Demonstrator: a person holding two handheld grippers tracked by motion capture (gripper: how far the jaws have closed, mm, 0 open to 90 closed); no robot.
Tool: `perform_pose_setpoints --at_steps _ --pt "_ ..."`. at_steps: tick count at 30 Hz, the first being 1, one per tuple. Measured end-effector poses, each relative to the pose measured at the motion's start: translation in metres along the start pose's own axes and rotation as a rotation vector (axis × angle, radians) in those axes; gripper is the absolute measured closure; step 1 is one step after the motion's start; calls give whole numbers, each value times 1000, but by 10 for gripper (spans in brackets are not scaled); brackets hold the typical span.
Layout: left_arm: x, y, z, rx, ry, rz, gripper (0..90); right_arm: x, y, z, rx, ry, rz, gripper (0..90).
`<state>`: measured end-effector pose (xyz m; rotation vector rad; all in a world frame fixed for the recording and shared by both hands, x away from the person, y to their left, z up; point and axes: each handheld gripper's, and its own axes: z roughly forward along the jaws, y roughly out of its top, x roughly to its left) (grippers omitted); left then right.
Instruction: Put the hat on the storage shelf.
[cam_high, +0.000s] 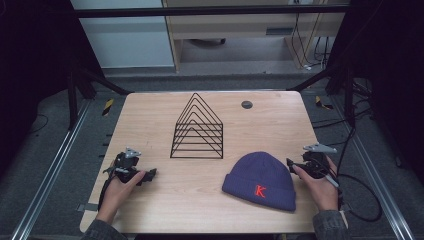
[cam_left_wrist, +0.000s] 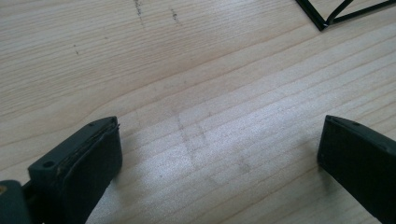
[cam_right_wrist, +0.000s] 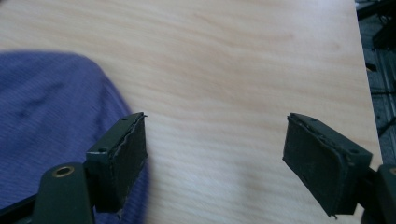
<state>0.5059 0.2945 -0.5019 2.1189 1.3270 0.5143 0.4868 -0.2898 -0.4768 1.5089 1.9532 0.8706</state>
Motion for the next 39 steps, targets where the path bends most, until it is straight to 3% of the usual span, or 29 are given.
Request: perform_pose_setpoints --at_steps 1,3,4,5,9,12,18,22,29,31,39 --pt "0 0 0 1 -2 2 0 3 5 -2 -6 15 2 212" --pt "0 0 0 3 -2 5 0 12 17 -3 12 55 -43 167" --pt "0 0 0 3 -2 5 0 19 25 -2 35 94 -67 169" --pt "0 0 0 4 -2 4 0 22 28 -2 41 103 -75 184" --pt "0 1 0 10 -4 5 0 34 45 -1 96 177 -152 342" --pt "0 1 0 11 -3 5 0 36 58 2 132 185 -202 441" --pt "0 2 0 15 -3 6 0 33 72 7 173 235 -205 576" --pt "0 2 0 16 -5 7 0 30 73 13 204 260 -189 607" --pt "-1 2 0 13 -9 4 0 38 67 31 270 274 -204 575" --pt "-1 2 0 12 -8 5 0 42 67 37 268 281 -199 559" --pt "-2 2 0 14 -9 8 0 59 67 56 335 284 -240 529"
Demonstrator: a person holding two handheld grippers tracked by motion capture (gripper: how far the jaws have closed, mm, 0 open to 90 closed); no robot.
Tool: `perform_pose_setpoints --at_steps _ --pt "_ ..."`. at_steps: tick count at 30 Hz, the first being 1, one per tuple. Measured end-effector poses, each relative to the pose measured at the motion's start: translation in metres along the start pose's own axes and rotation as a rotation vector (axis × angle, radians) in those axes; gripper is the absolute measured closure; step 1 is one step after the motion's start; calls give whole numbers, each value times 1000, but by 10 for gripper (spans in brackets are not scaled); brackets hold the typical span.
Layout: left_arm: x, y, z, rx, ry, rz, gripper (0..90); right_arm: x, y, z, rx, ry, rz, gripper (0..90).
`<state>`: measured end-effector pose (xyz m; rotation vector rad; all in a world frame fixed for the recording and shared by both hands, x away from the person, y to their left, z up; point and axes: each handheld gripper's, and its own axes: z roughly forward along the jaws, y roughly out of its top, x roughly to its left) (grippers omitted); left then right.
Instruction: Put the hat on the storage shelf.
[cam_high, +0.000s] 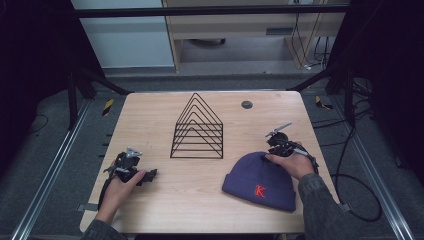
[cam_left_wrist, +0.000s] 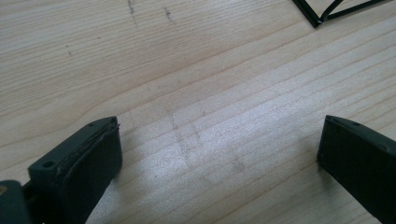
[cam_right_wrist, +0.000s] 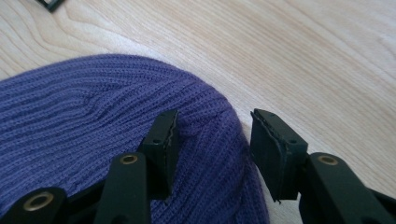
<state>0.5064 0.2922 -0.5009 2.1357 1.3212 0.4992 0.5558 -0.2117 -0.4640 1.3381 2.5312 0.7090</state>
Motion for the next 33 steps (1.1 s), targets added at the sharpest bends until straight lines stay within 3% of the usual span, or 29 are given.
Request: perform_pose_setpoints --at_steps 5,8,10,14,20,22,26,27,29,30,33 --pt "0 0 0 2 0 2 0 1 1 5 28 5 2 582" --pt "0 1 0 3 0 4 0 2 1 5 35 10 -6 676" --pt "0 1 0 4 -1 4 0 3 1 3 33 9 -18 784" --pt "0 0 0 3 -4 10 0 6 0 -1 21 18 -35 824" --pt "-1 0 -1 8 -26 30 0 11 -1 -19 -57 24 -45 832" --pt "-1 0 -1 7 -31 37 0 16 -4 -35 -119 33 -74 835" --pt "-2 0 -2 13 -41 45 0 21 -7 -50 -170 43 -95 837" --pt "-2 0 -3 15 -49 44 8 27 -8 -63 -208 48 -109 838" --pt "-2 1 -4 11 -62 36 36 29 -9 -68 -220 51 -113 838" --pt "-1 2 -6 5 -63 40 37 36 -10 -79 -253 51 -132 839" --pt "0 3 -8 -6 -64 45 37 46 -11 -90 -280 58 -152 841"
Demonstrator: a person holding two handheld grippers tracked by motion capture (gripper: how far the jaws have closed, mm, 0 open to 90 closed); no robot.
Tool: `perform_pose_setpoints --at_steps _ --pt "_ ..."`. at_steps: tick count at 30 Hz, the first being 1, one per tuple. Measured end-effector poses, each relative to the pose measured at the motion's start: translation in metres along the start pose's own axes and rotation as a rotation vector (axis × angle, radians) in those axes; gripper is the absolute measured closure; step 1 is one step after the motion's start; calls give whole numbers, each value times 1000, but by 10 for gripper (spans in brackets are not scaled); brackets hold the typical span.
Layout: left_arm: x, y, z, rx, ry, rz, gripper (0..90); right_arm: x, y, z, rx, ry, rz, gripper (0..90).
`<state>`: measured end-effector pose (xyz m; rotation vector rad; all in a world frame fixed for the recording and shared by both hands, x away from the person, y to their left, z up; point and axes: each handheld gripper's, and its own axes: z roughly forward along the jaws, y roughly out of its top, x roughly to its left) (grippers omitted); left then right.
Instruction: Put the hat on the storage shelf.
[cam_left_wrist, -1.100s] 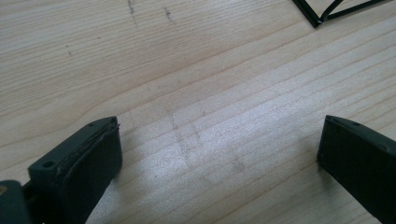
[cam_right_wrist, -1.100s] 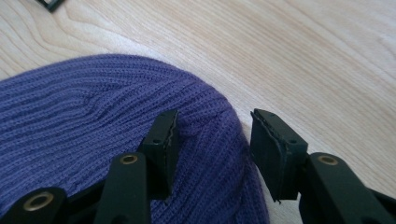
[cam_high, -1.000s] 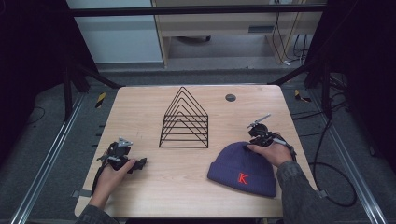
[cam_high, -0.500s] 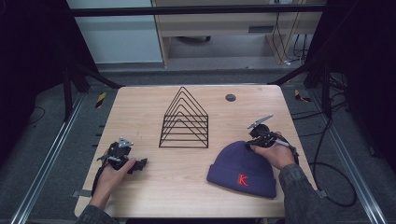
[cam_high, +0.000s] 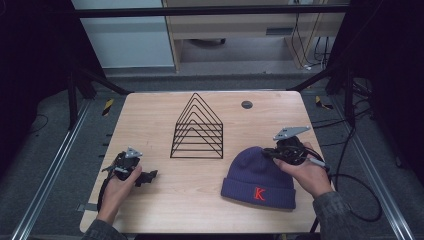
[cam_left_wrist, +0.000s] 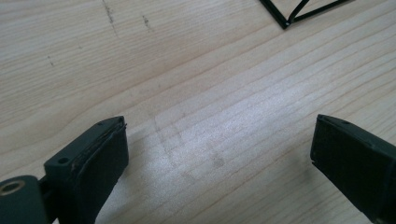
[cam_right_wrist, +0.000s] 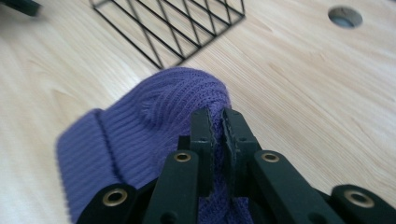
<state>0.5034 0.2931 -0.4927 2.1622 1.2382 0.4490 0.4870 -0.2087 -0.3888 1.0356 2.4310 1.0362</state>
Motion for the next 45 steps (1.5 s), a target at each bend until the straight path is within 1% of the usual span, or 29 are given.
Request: perform_pose_setpoints --at_steps 3,6,9,12,13,14,17,18,19,22,24,25,27,28,29,33,34,38,40,41,42,44,45 --pt "0 1 -2 -15 4 -3 37 10 6 -11 -14 -2 -31 842" --pt "0 1 -3 -13 3 -1 41 17 13 -23 -43 -2 -57 843" --pt "0 2 -4 -23 -1 1 46 22 19 -32 -64 -1 -81 844" --pt "-1 2 -5 -31 -4 10 49 25 25 -38 -86 -1 -111 845" --pt "-1 2 -5 -31 -4 10 49 25 25 -38 -86 -1 -111 845" --pt "-2 3 -6 -36 -6 13 50 25 30 -40 -95 -3 -128 845" --pt "-3 4 -8 -37 -20 18 51 22 37 -41 -109 -2 -142 845" --pt "-3 4 -8 -37 -20 18 52 22 37 -41 -109 -2 -142 845" --pt "-4 4 -9 -40 -18 21 53 19 42 -42 -119 -6 -146 845" --pt "-5 4 -10 -43 -17 28 56 14 49 -44 -132 -12 -142 845" --pt "-6 4 -11 -48 -17 32 56 12 51 -45 -133 -15 -142 845" --pt "-8 5 -13 -56 -15 41 56 8 54 -48 -139 -20 -136 845" --pt "-10 6 -16 -57 8 55 57 5 55 -51 -147 -25 -127 845" --pt "-12 7 -18 -58 13 63 57 4 56 -53 -152 -28 -123 845" --pt "-14 8 -19 -66 13 66 57 3 57 -55 -160 -26 -115 845" --pt "-22 14 -30 -112 9 69 57 1 59 -63 -185 -37 -112 845" --pt "-24 16 -32 -123 0 78 57 0 59 -65 -192 -37 -111 845" --pt "-33 31 -43 -175 -31 86 57 -2 61 -68 -210 -40 -101 845" --pt "-37 41 -49 -193 -42 103 57 -4 63 -68 -211 -43 -102 845" --pt "-37 41 -49 -193 -42 103 57 -4 64 -68 -215 -39 -101 845" --pt "-41 51 -54 -209 -58 109 57 -5 65 -68 -215 -39 -104 845" --pt "-44 59 -59 -239 -88 83 57 -7 68 -67 -218 -43 -102 845" --pt "-44 59 -59 -239 -88 83 57 -7 68 -67 -218 -43 -102 845"
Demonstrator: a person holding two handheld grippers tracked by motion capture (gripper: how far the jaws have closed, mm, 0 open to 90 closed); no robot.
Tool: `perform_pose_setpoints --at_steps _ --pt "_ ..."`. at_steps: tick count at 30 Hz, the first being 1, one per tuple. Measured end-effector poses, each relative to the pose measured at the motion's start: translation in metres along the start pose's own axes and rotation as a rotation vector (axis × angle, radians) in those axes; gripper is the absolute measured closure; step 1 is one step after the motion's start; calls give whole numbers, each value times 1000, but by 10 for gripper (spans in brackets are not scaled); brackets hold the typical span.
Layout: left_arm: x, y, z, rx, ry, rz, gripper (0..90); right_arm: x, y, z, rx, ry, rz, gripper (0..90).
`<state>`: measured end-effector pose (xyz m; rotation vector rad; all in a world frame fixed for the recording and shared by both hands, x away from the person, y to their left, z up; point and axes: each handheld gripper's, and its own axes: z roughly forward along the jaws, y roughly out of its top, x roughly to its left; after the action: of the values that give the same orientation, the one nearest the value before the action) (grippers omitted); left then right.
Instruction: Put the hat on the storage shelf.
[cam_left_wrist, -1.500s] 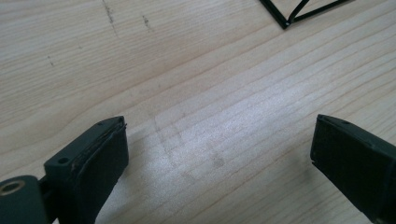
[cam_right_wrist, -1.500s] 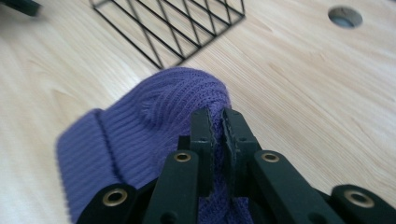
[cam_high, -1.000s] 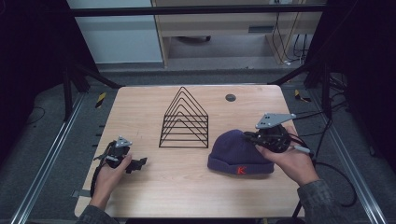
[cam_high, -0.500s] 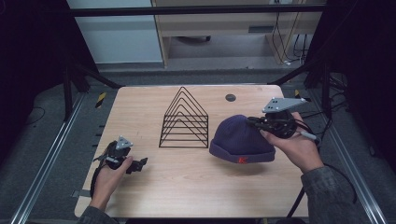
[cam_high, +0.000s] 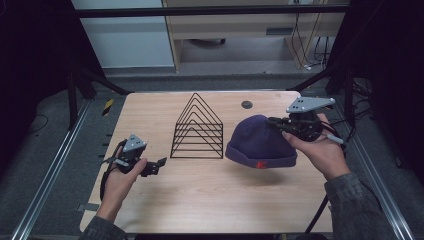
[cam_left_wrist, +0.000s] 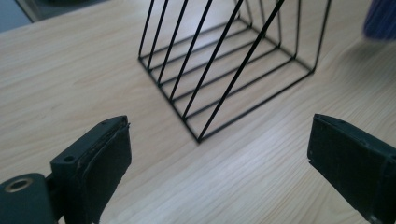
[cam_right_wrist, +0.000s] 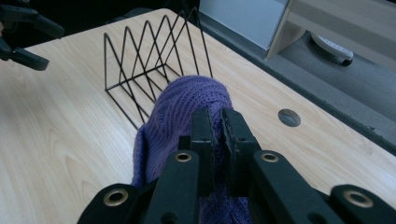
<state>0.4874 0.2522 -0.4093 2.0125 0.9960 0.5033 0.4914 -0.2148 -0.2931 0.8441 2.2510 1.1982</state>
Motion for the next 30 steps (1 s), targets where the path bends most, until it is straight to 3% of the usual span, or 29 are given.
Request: perform_pose_setpoints --at_steps 6,13,21,22,24,25,26,30 --pt "-7 31 -6 -40 -45 1 57 -6 19 1 -28 -10 -2 845" --pt "-7 58 -4 -40 -44 7 68 -10 40 3 -61 -31 8 845" --pt "-7 88 -4 -26 -59 52 80 -11 73 5 -95 -47 8 845" --pt "-10 92 -4 -23 -57 75 80 -11 77 6 -98 -48 4 845" --pt "-13 93 -4 -23 -50 85 80 -10 80 6 -100 -49 -3 845" --pt "-19 94 -4 -10 -45 123 81 -8 85 8 -103 -44 -18 845" --pt "-21 93 -3 -10 -48 133 81 -7 86 9 -99 -45 -24 845" --pt "-21 94 -3 -26 -33 126 94 -4 93 15 -88 -46 -32 845"
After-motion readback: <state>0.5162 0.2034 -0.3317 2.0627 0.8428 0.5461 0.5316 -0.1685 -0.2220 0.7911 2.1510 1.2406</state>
